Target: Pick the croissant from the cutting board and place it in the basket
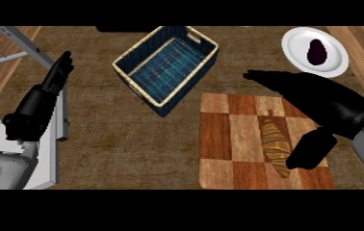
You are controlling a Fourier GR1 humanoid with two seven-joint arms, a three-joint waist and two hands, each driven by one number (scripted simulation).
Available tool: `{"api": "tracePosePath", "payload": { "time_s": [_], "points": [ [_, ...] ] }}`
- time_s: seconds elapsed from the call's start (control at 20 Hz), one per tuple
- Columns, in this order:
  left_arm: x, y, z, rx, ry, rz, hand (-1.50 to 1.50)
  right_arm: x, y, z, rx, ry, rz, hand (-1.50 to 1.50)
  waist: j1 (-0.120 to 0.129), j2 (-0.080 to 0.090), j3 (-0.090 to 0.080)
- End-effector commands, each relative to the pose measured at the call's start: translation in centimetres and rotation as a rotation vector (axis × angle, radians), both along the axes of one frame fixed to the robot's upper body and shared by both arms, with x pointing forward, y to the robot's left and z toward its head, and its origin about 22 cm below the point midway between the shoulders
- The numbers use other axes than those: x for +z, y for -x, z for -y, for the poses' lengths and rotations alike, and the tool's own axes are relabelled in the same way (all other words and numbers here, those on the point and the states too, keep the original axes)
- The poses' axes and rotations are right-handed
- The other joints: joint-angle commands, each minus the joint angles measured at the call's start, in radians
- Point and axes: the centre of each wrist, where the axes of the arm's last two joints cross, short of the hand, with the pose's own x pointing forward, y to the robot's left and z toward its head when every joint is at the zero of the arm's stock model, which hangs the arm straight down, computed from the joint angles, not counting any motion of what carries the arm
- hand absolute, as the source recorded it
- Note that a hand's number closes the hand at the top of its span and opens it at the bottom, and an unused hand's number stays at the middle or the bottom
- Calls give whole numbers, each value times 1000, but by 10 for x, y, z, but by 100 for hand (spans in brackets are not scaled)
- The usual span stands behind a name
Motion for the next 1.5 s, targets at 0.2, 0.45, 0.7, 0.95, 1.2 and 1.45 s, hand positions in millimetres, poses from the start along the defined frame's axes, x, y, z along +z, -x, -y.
{"api": "tracePosePath", "payload": {
  "time_s": [0.2,0.45,0.7,0.95,1.2,1.45],
  "points": [
    [0,2,0,-7,0,16,0,50,-13,1,13,203,-184,-150,10,6,5],
    [-9,-2,5,-19,20,-4,0,23,-17,17,19,229,-237,-150,1,8,7],
    [-11,-4,3,-18,4,25,0,-3,-26,14,31,244,-252,-150,4,9,7],
    [-8,-6,0,-5,17,6,0,-50,-33,15,20,332,-285,-150,10,11,7],
    [0,-12,-11,-27,26,-4,0,-75,-23,7,34,380,-319,-150,6,9,7],
    [-5,-2,5,-15,11,-7,0,-96,-27,8,26,374,-313,-150,6,8,7]
  ]
}}
